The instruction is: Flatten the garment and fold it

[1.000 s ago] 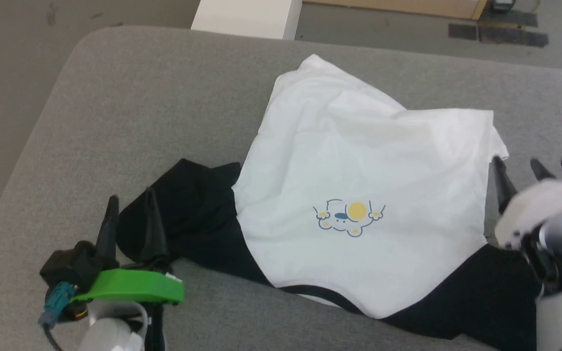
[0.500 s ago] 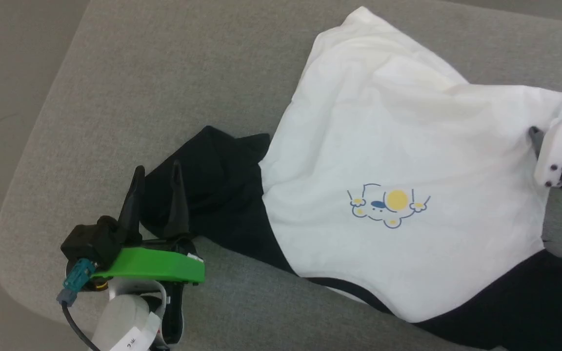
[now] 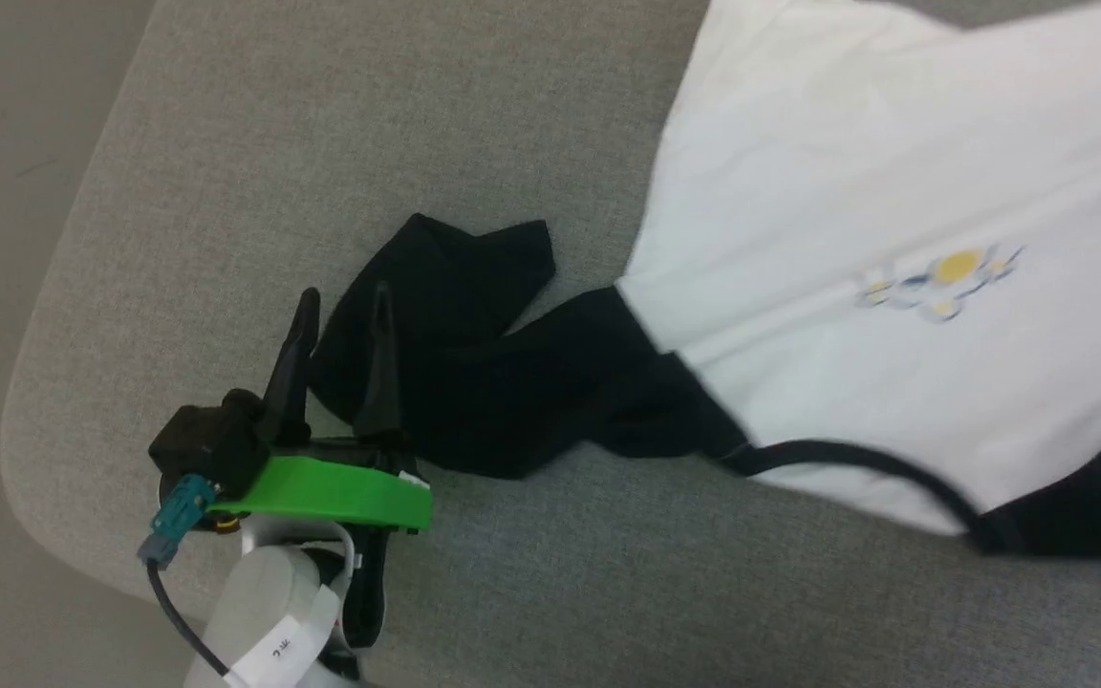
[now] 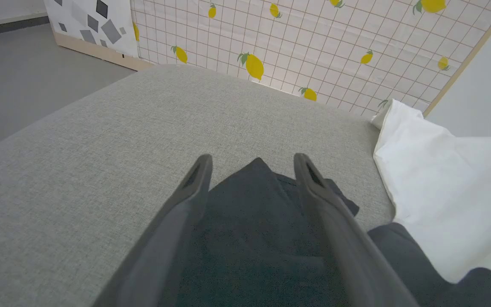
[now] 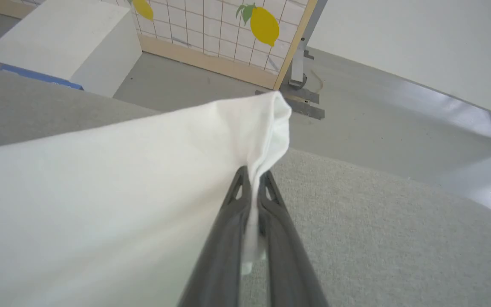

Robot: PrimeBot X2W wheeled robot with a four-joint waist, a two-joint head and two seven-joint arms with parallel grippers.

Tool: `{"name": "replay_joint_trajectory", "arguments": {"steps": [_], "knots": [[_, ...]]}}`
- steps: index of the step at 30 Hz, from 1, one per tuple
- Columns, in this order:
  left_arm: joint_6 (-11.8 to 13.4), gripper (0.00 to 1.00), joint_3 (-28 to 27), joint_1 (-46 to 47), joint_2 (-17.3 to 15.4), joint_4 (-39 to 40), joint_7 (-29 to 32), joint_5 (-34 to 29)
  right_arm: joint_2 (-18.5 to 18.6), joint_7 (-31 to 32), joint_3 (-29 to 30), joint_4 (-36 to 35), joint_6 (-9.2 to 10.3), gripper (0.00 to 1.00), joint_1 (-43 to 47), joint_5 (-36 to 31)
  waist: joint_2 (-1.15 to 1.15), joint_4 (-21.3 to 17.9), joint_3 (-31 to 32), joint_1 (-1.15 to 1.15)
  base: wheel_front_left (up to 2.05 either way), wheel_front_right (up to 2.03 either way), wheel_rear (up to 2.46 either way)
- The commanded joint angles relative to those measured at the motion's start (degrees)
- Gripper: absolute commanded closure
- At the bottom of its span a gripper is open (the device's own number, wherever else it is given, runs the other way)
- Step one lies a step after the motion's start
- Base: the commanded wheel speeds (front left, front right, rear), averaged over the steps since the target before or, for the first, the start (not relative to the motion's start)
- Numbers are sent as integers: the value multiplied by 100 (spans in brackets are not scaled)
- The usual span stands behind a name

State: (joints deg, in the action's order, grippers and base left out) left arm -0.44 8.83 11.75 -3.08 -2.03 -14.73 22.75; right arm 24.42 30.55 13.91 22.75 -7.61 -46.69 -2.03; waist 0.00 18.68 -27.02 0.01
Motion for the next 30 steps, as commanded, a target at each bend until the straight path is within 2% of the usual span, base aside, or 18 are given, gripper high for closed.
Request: {"name": "replay_joint_trajectory", "arguments": {"steps": [1,5,6,7,8,12,16,20,24,27,30], "knots": [[-3,0,31,126,20,-1,-27,5,40,-200,45,80,12,100,-254,-108,0,82,-115,-1,0,0,0],[14,0,92,170,20,20,-27,10,-67,-498,219,530,12,100,-691,-181,0,124,-196,-1,0,0,0],[21,0,106,174,20,21,-27,1,-101,-549,246,652,12,91,-751,-191,0,123,-204,-1,0,0,0],[26,0,119,178,20,20,-27,-6,-139,-590,239,727,12,53,-762,-199,0,115,-198,-1,0,0,0],[35,0,134,177,20,16,-27,-12,-236,-623,238,789,12,0,-707,-196,0,90,-152,-1,0,0,0],[-23,0,144,107,20,-45,-27,-100,-387,-882,98,803,12,0,-321,68,0,-32,112,-1,0,0,0],[-126,0,110,-40,20,-203,-27,-250,-521,-1470,-174,406,12,0,455,597,0,-232,539,-1,0,0,0],[-249,0,137,-217,-12,-488,-27,-350,-763,-2126,-475,-387,12,0,1567,1234,0,-482,1007,-1,0,0,0],[-321,0,282,-258,-103,-693,128,-403,-1124,-2620,-502,-1322,12,0,2715,1491,0,-719,1297,-1,0,0,0],[-286,0,402,-130,-249,-799,527,-546,-1543,-2834,-517,-2032,12,0,3563,1505,0,-985,1345,-1,0,0,0],[-220,0,458,76,-458,-876,1058,-699,-1816,-2923,-589,-2475,12,0,4038,1443,0,-1253,1261,-1,0,0,0]]}}
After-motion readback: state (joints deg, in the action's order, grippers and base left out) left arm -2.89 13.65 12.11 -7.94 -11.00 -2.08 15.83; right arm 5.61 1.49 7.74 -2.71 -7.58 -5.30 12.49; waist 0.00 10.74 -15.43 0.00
